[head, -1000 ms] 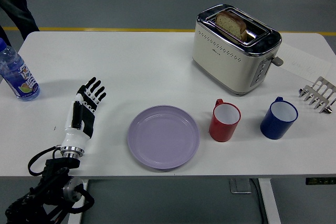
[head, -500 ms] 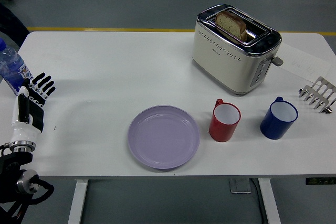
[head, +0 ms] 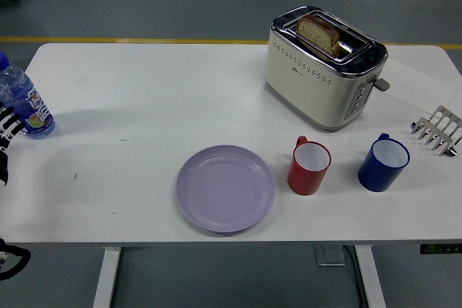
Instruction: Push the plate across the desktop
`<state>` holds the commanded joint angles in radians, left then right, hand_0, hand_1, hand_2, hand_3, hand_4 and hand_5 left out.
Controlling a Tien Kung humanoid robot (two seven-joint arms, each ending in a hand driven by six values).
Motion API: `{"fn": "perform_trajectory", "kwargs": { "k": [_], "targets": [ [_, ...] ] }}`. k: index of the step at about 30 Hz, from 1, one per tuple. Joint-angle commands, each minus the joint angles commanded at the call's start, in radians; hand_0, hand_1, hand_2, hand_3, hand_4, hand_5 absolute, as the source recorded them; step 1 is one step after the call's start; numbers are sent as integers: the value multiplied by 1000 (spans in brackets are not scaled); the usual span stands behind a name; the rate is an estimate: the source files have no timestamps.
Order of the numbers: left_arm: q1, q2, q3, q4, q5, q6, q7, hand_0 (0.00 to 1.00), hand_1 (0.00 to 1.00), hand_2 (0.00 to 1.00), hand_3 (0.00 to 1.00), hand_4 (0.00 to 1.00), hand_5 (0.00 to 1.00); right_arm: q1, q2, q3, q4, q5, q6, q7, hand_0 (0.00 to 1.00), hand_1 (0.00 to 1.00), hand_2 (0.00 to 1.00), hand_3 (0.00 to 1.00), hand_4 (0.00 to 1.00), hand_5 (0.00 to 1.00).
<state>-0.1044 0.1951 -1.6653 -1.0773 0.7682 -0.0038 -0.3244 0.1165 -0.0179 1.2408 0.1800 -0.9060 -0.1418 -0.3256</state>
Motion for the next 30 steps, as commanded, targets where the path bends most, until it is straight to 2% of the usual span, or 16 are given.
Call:
{"fn": "perform_trajectory", "kwargs": {
  "k": [2,4,5,8,10,13,19,30],
  "targets": [
    [3,-3,-14,-7,-31,-22,26,601,673,672,659,496,998,0,0,-3,0,8,-1,0,516,478,580,545,179,327],
    [6,-8,-35,-17,-90,-69,81,570,665,667,648,501,998,1,1,-1,0,8,-1,0,516,478,580,545,181,327],
    [5,-12,-55,-16,-139,-114,130,570,665,667,648,501,998,1,1,0,0,6,-1,0,516,478,580,545,181,327],
    [3,-16,-82,-5,-238,-206,240,570,665,667,648,501,998,4,2,-2,0,9,-2,0,516,478,580,545,181,327],
    [3,-18,-91,-1,-288,-248,314,547,665,658,650,506,998,5,2,-2,0,10,-2,0,515,478,580,545,181,327],
    [6,-28,-105,3,-329,-278,396,547,665,658,650,506,998,6,2,-4,0,12,-3,0,515,478,580,545,181,327],
    [9,-43,-115,2,-369,-293,410,542,666,652,649,506,998,9,2,-8,0,16,-3,1,516,478,580,545,181,327],
    [9,-51,-107,-2,-400,-284,387,539,658,649,647,515,998,16,2,-9,0,12,-4,1,516,478,580,545,181,328]
  ]
}}
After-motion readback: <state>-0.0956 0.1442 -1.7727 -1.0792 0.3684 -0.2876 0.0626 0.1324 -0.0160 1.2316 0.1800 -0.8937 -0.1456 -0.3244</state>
